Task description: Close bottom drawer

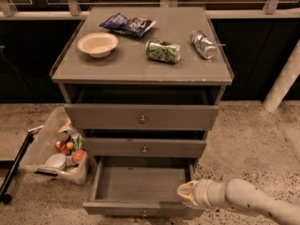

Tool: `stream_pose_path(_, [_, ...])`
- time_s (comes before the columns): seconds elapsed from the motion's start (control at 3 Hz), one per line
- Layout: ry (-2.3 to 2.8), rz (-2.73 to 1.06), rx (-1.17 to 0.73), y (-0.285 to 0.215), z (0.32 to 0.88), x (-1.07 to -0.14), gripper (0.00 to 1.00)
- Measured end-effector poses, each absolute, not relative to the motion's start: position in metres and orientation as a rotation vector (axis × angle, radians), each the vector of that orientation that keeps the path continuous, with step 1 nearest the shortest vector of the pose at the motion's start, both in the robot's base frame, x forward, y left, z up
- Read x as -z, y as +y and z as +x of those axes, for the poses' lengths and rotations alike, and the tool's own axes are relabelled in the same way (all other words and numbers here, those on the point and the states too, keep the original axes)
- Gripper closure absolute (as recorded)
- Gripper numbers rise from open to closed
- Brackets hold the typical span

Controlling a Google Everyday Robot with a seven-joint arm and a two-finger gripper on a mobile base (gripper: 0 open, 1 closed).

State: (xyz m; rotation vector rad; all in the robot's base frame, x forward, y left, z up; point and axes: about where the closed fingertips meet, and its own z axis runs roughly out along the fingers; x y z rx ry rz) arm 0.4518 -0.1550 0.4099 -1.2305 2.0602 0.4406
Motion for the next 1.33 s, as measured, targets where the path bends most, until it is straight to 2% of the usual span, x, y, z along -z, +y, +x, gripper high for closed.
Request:
stream_pose_path(0.33, [2.105, -1.168, -0.507, -0.170, 0.470, -0.359, 1.00])
stream_pose_path(1.0, [2.138, -1.164, -0.539, -0.164, 0.468, -0.339, 1.00])
stream_pose_path(1.33, [2.198, -1.134, -0.598, -0.159, 0.466, -0.296, 1.00])
